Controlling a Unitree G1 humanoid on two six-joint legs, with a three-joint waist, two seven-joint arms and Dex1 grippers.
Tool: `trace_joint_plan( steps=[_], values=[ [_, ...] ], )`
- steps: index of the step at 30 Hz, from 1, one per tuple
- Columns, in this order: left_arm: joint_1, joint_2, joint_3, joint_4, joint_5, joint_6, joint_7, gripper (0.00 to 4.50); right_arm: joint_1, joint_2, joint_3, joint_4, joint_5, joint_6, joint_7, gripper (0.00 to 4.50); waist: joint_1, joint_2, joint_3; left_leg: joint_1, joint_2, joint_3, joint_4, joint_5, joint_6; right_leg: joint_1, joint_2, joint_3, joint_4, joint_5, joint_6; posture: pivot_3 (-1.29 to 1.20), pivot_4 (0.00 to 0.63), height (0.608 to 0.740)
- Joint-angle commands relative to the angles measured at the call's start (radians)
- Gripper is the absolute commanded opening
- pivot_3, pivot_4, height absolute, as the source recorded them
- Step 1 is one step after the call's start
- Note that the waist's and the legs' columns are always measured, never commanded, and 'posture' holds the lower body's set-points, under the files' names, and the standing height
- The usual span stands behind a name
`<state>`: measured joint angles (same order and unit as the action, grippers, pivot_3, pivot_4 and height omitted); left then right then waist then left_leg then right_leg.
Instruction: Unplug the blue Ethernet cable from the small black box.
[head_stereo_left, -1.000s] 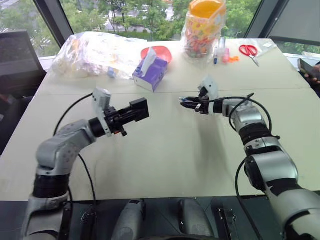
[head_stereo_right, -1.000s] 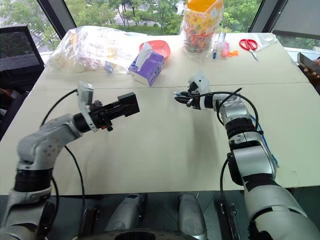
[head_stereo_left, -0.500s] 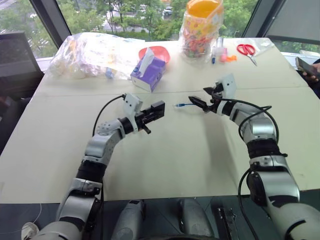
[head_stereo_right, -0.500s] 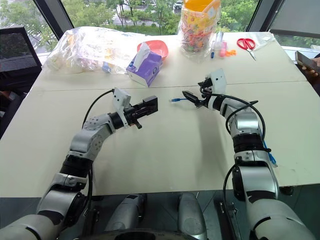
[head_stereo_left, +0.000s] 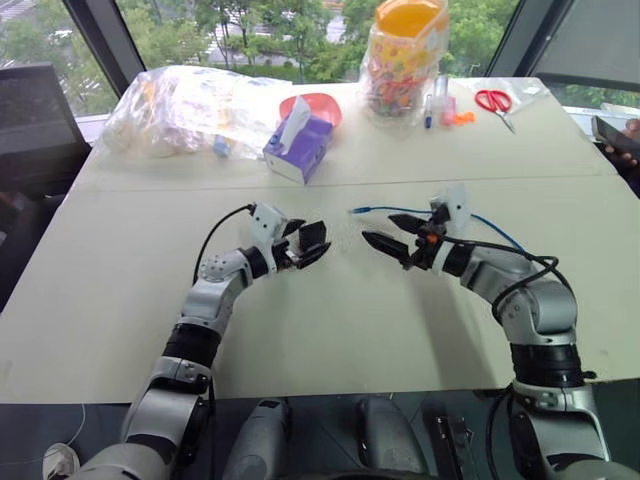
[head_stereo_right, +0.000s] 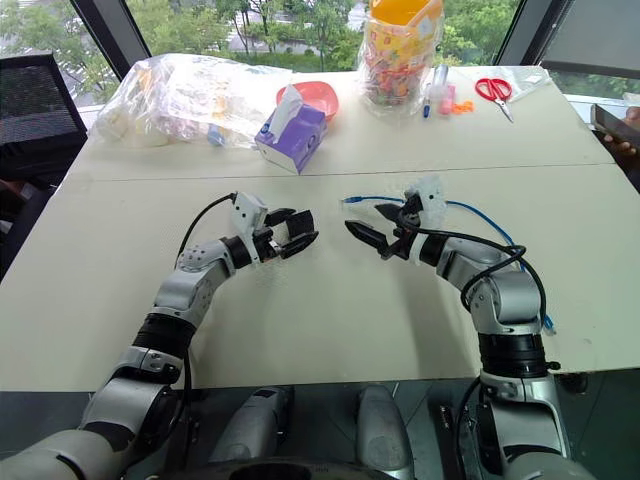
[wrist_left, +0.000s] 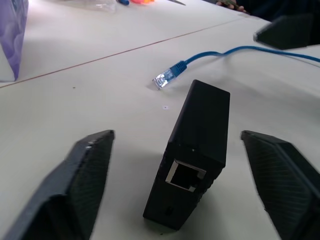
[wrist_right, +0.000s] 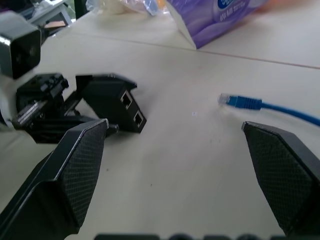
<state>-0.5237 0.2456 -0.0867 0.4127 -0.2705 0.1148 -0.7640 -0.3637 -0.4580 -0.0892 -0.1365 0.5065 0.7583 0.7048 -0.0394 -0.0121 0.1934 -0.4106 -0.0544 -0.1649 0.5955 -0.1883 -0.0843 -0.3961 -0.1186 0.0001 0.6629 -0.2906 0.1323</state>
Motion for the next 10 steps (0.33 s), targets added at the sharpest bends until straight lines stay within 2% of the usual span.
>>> trace_joint_plan(
  steps=[1,10],
  values=[
    [0.034,0.051,0.038,-0.090,-0.010,0.014,-0.016,4.49,0.023,-0.031,0.001,-0.047,0.029,0.012,0.034,4.50,-0.006,0.000,0.000,0.000,0.000,0.000,0.000,0.000,0.000,0.000,0.000,0.000,0.000,0.000,0.000,0.00,0.150,0.726],
    [0.151,0.216,0.158,-0.387,-0.083,0.186,0.001,4.49,0.039,-0.088,-0.010,-0.031,0.038,0.011,0.073,4.50,-0.002,0.000,0.000,0.001,0.000,0.000,0.000,0.000,0.000,0.001,0.000,0.000,0.000,0.000,0.000,0.00,0.150,0.726]
  ],
)
